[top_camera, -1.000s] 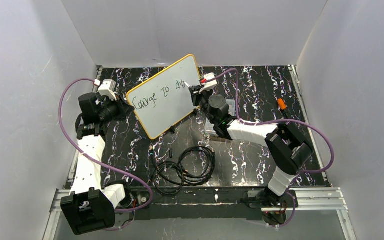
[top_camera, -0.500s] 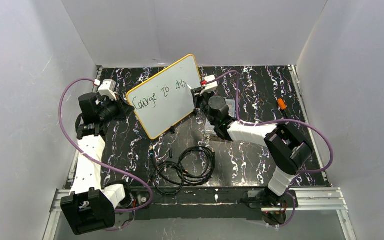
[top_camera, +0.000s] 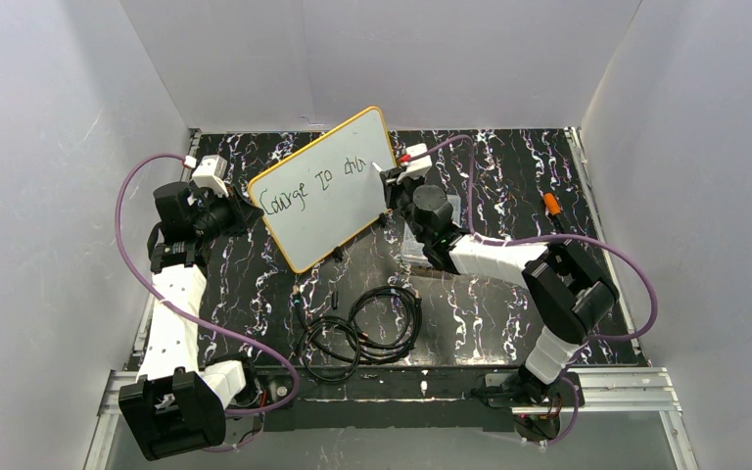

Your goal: Write a sentence on the whiteboard

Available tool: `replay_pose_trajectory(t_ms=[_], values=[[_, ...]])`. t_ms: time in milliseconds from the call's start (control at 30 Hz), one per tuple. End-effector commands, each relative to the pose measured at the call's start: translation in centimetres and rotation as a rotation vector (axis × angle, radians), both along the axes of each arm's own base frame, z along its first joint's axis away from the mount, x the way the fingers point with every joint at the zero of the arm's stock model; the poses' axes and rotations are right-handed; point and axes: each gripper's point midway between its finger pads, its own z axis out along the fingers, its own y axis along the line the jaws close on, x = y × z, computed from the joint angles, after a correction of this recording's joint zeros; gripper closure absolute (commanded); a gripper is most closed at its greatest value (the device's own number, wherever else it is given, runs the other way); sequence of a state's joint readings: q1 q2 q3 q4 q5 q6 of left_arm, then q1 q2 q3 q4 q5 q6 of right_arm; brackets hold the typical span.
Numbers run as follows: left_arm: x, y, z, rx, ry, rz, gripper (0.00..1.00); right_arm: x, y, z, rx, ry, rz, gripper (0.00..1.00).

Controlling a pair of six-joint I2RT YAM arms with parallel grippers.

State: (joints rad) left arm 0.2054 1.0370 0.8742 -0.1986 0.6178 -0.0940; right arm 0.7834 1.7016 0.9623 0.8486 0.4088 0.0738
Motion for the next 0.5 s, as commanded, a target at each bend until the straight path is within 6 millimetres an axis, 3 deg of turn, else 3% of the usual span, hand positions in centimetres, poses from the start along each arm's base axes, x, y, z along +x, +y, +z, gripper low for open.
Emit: replay_pose_trajectory(t_ms=[0, 467], values=[[-0.3, -0.4, 0.4, -0.008, -0.002, -0.015, 1.00, -0.5, -0.8, 4.9, 0.067, -0.080, 0.016, 0.99], [-0.3, -0.4, 0.3, -0.011, 0.001, -0.018, 1.00, 0.3, 0.4, 5.9, 0.085, -0.104, 0.071, 0.99]])
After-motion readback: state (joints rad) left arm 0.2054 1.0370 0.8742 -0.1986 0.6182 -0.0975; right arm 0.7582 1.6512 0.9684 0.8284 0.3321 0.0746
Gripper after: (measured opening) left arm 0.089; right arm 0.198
